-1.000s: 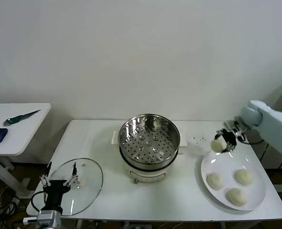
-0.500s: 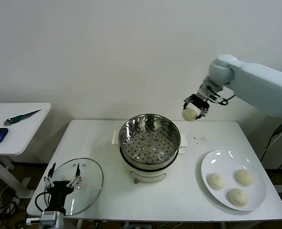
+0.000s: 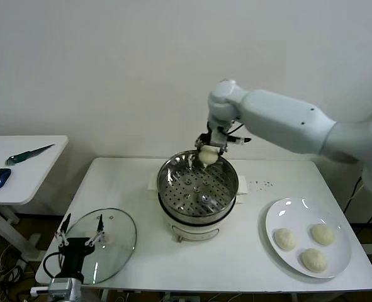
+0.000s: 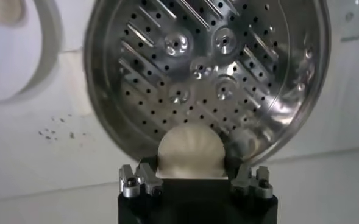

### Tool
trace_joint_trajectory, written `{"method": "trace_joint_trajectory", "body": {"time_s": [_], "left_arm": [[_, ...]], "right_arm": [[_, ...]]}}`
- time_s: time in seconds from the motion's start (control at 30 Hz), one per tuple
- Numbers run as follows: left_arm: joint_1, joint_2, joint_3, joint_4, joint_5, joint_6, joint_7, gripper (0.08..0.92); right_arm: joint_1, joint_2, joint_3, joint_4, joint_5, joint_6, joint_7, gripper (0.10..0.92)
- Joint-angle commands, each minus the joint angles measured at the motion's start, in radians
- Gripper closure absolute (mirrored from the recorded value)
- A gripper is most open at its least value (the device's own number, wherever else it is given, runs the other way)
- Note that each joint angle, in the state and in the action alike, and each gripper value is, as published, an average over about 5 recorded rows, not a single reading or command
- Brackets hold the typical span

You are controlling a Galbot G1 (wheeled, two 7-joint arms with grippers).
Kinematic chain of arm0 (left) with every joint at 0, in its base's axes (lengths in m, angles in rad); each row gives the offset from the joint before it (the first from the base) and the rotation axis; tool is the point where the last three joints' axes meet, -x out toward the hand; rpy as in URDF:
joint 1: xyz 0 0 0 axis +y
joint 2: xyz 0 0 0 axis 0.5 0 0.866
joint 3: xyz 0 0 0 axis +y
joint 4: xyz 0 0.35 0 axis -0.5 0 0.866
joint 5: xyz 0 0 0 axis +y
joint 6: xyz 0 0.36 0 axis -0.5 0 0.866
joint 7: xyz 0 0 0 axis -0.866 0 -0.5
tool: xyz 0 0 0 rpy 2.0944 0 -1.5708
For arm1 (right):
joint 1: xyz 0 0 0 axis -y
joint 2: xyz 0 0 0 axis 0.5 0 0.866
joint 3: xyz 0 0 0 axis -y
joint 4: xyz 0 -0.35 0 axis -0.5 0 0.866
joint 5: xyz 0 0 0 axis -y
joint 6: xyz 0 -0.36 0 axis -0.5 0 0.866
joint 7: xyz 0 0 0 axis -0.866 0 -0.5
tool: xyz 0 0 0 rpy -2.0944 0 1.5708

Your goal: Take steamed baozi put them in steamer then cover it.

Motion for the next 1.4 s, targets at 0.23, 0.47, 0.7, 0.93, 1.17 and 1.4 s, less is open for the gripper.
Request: {"method": "trace_joint_trajectory", "body": {"time_s": [0.23, 0.47, 0.7, 0.93, 1.17, 1.4], "left_arm": [[0.001, -0.002, -0.005, 0.008, -0.005, 0.001, -0.001, 0.177], [0.003, -0.004, -0.007, 0.018, -0.005, -0.001, -0.002, 0.177], [0.005, -0.005, -0.006, 0.021, -0.004, -0.003, -0.003, 0.177], [0.012, -0.004, -0.01, 0.015, -0.004, -0.003, -0.004, 0.177], [0.026, 0.0, -0.012, 0.009, -0.006, -0.01, -0.006, 0.177], [0.037, 0.005, -0.005, 0.001, -0.012, -0.017, -0.008, 0.177]], "right_arm": [[-0.156, 0.096, 0.059, -0.077, -0.21, 0.064, 0.018, 0.315], [-0.175, 0.103, 0.063, -0.108, -0.213, 0.06, 0.019, 0.298], [-0.159, 0.088, 0.07, -0.082, -0.19, 0.045, 0.013, 0.207], [-0.051, -0.018, 0.085, 0.022, -0.059, 0.014, -0.009, 0.202], [0.244, -0.316, -0.182, 0.218, 0.415, -0.303, 0.147, 0.203], [0.397, -0.613, -0.408, 0.331, 0.9, -0.693, 0.122, 0.203]]}}
